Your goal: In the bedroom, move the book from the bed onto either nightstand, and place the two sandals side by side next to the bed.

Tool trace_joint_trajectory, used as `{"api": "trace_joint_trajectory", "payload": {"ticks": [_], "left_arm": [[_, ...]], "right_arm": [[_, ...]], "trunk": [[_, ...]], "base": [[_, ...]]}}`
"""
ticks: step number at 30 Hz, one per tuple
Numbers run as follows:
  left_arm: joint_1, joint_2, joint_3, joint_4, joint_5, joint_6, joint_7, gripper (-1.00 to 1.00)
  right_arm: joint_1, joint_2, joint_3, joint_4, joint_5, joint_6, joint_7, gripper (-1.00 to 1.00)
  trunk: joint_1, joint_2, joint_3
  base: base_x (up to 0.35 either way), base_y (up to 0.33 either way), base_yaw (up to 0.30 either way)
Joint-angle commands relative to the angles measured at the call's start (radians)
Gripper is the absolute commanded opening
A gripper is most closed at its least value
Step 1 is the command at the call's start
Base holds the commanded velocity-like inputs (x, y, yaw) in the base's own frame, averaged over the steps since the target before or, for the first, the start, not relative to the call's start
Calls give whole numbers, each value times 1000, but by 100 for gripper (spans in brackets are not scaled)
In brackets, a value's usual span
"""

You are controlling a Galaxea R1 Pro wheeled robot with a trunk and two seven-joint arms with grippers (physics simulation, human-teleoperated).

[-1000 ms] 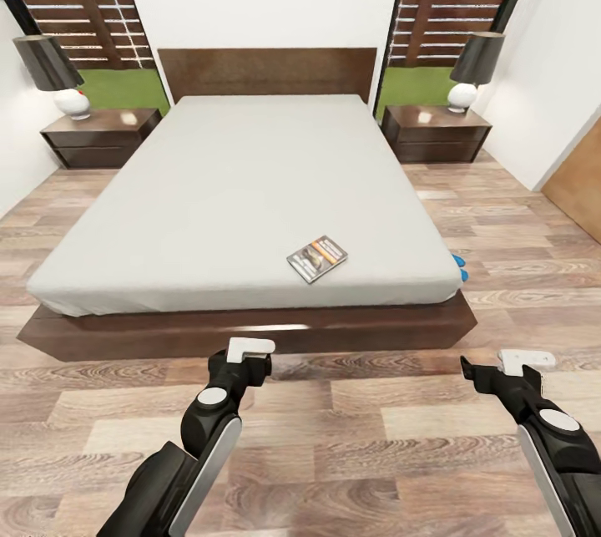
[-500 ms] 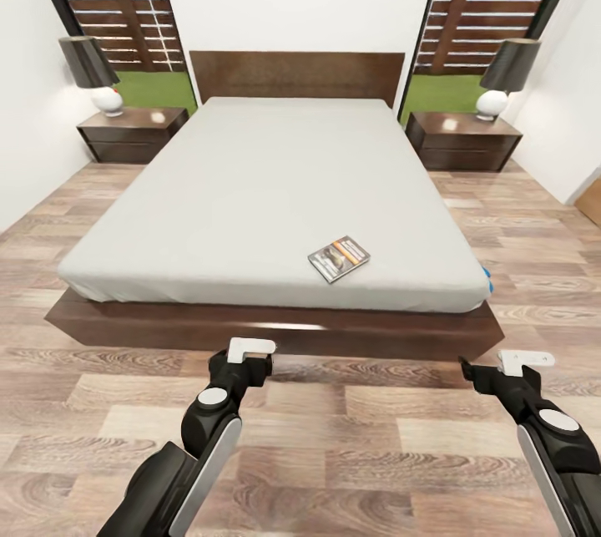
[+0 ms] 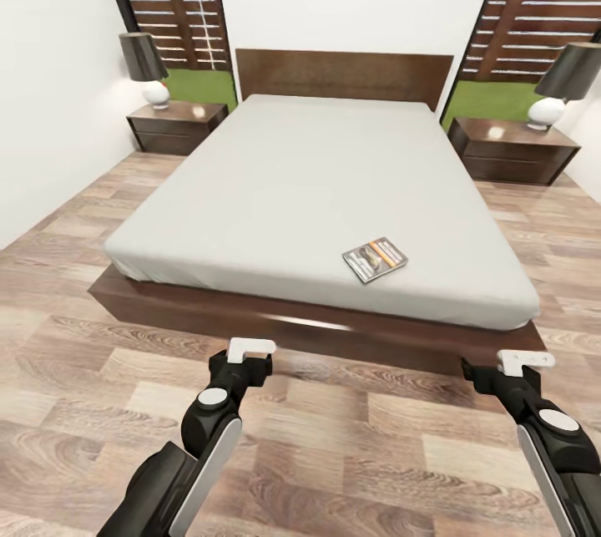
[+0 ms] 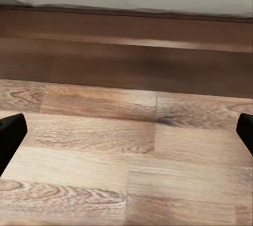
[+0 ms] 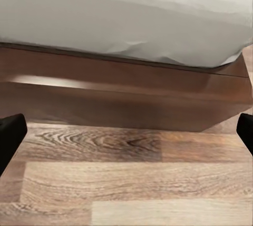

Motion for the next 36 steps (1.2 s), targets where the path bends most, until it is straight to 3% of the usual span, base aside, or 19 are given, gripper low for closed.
{"api": "trace_joint_trajectory", "payload": {"ticks": [1,15,25,36], "left_arm": [[-1,0,-2,-1,10,2,10,100],[-1,0,-2,-1,9,1,10,100],[-1,1,-2,-1,8,1,10,100],[-1,0,-2,-1,8,1,10,100]], "right_arm": [[0,0,0,-1,-7,5,-5,100],[0,0,0,-1,-7,5,-5,100],[0,0,0,0,-7,5,-5,100],[0,0,0,1,-7,5,-5,100]], "trunk": [[4,-8,-3],[58,-106,-37],[96,-176,-54],[96,-176,-36]], "base": [[0,0,268],[0,0,256],[0,0,132],[0,0,15]]}}
